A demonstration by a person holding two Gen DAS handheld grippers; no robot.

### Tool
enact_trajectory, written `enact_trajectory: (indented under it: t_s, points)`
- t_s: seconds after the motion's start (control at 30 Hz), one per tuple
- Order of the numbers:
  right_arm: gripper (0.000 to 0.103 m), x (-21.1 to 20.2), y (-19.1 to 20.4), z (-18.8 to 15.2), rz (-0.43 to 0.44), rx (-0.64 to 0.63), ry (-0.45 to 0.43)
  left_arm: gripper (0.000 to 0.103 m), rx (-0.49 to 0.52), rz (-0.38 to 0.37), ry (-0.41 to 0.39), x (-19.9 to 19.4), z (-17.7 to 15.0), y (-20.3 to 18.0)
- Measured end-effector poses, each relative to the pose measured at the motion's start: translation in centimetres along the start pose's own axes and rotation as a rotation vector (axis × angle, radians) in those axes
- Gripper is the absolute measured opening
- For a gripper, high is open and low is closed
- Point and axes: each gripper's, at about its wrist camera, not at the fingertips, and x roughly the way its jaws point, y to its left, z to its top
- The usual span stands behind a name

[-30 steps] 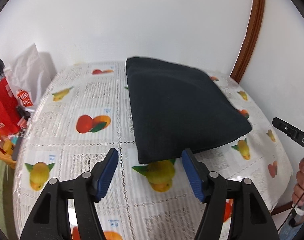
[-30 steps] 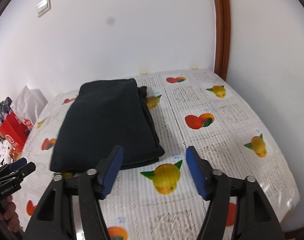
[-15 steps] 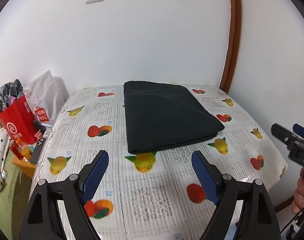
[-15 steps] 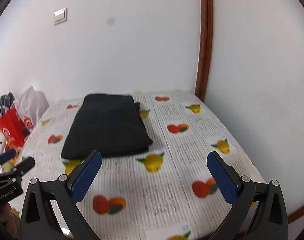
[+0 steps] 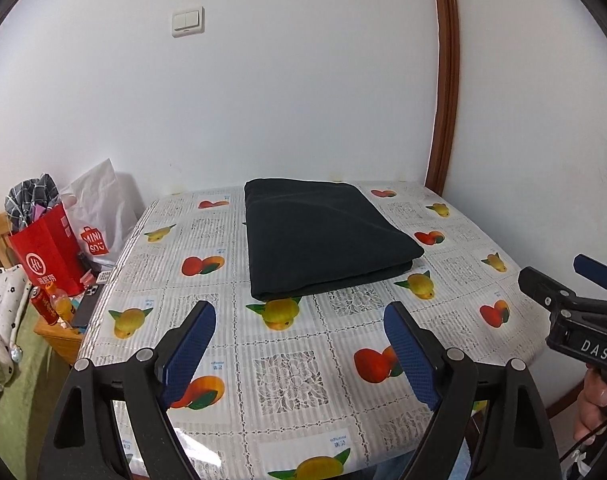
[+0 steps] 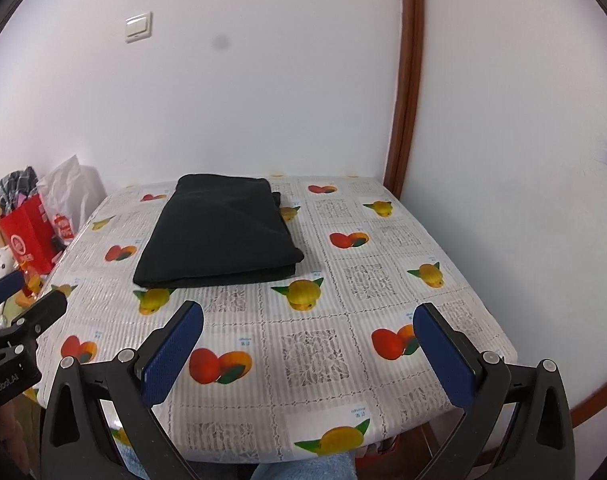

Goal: Fold small clothes

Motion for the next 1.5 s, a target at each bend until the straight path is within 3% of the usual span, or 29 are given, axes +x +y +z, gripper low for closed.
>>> enact_trajectory:
  t_s: [1.5]
  points:
    - [0.103, -0.46, -0.28, -0.89, -0.031, 0.012, 0.013, 0.086, -0.024, 0.018, 0.016, -0.23, -0.93, 0.61]
